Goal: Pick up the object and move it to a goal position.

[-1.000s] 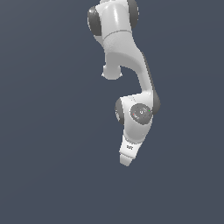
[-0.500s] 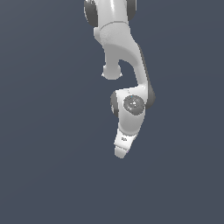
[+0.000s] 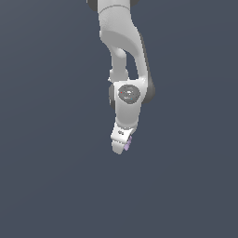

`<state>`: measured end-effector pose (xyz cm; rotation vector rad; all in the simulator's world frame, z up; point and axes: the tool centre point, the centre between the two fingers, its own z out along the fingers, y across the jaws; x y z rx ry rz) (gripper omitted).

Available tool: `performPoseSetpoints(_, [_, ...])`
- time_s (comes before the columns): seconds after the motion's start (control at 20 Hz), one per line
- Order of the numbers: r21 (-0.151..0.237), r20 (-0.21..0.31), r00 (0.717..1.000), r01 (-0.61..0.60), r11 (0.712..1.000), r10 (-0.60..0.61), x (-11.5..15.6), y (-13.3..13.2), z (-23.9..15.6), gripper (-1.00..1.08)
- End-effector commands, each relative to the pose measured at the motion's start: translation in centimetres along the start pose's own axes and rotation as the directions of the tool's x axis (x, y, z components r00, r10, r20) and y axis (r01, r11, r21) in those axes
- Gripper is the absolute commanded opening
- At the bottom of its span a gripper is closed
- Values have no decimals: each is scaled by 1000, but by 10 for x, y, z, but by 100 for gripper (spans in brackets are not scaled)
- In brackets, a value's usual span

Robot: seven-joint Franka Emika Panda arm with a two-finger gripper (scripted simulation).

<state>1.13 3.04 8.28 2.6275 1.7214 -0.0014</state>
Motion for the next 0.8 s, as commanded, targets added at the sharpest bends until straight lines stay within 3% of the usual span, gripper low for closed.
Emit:
performPoseSetpoints(0.0, [0, 0, 1000, 0, 1000, 0, -14, -8, -6, -100])
performPoseSetpoints(0.4, [-1, 0, 1000, 0, 1000, 0, -45, -23, -21, -100])
performPoseSetpoints(0.75, [0, -1, 1000, 1, 1000, -1, -55, -27, -26, -100])
